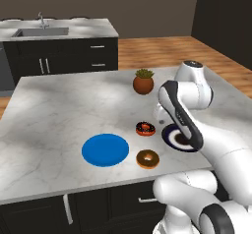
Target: Place the pastries on the plates.
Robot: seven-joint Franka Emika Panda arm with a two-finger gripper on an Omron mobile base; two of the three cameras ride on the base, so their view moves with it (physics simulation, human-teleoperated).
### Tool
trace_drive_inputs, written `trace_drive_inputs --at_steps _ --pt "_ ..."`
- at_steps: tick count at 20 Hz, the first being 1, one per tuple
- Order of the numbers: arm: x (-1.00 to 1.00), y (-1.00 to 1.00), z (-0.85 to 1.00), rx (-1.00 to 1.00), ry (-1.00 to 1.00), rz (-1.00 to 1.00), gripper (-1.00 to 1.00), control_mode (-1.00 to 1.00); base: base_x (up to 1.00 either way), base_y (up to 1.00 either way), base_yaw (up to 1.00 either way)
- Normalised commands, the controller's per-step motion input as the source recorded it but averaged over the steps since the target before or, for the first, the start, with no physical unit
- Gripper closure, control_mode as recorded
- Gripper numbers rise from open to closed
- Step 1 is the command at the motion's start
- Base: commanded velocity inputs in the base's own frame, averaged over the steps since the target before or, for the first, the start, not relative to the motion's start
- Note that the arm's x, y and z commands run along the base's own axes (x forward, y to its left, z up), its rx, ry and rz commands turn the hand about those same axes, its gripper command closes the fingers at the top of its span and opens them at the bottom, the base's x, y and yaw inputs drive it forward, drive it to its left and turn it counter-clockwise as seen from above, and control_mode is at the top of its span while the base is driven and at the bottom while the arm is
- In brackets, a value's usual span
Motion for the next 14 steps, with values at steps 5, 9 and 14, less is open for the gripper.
trace_drive_inputs --at_steps 5,9,14 --pt "0.53 0.08 -0.22 -0.02 0.10 0.00 -1.00 -1.00 0.00 0.00 0.00" --pt "0.59 0.11 -0.28 -0.01 0.13 0.00 -1.00 -1.00 0.00 0.00 0.00" --pt "0.56 0.12 -0.30 0.00 0.10 0.00 -1.00 -1.00 0.00 0.00 0.00"
